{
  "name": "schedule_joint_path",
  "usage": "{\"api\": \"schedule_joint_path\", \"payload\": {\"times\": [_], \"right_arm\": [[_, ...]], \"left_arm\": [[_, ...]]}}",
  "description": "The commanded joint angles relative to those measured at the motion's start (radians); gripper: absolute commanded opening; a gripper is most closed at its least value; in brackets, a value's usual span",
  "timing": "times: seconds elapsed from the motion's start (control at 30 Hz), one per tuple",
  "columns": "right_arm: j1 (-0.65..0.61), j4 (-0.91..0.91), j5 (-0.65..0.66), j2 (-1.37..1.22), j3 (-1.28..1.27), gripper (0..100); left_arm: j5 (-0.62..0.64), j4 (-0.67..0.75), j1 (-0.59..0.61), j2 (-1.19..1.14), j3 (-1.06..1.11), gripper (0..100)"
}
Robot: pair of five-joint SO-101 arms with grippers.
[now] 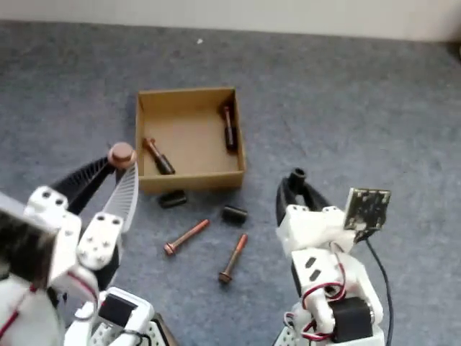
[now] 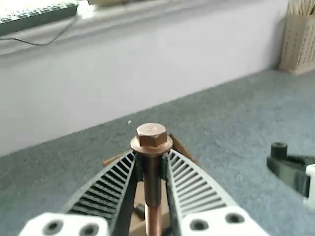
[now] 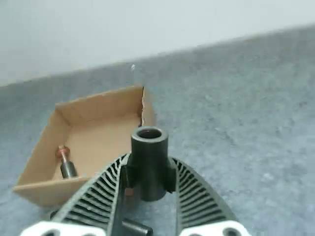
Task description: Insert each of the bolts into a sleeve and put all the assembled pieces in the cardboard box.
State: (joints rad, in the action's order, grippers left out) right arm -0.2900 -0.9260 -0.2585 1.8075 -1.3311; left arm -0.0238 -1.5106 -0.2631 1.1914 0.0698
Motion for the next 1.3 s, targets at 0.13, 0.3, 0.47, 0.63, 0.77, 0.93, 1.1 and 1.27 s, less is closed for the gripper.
{"api": "schedule_joint_path", "payload": {"times": [0.13, 0.3, 0.47, 0.63, 0.77, 0.93, 1.1, 1.27], "right_arm": [[-0.101, -0.001, -0.006, 0.027, 0.01, 0.5], [-0.162, -0.004, -0.002, 0.027, 0.01, 0.5], [-0.269, -0.004, 0.032, 0.027, 0.008, 0.5], [-0.418, 0.022, 0.186, 0.028, -0.064, 0.5], [-0.516, 0.151, 0.253, 0.028, -0.179, 0.5], [-0.647, 0.363, 0.402, 0.028, -0.294, 0.5], [-0.702, 0.535, 0.494, 0.028, -0.363, 0.5], [-0.699, 0.576, 0.493, 0.028, -0.358, 0.5]], "left_arm": [[0.149, 0.351, 0.013, 0.458, 0.55, 1], [0.245, 0.502, 0.015, 0.656, 0.823, 1], [0.402, 0.517, 0.013, 0.616, 0.901, 1], [0.528, 0.517, 0.01, 0.616, 0.926, 1], [0.606, 0.516, 0.005, 0.616, 0.926, 1], [0.618, 0.514, 0.005, 0.616, 0.928, 1], [0.617, 0.511, 0.005, 0.616, 0.929, 1], [0.615, 0.511, 0.002, 0.616, 0.963, 1]]}}
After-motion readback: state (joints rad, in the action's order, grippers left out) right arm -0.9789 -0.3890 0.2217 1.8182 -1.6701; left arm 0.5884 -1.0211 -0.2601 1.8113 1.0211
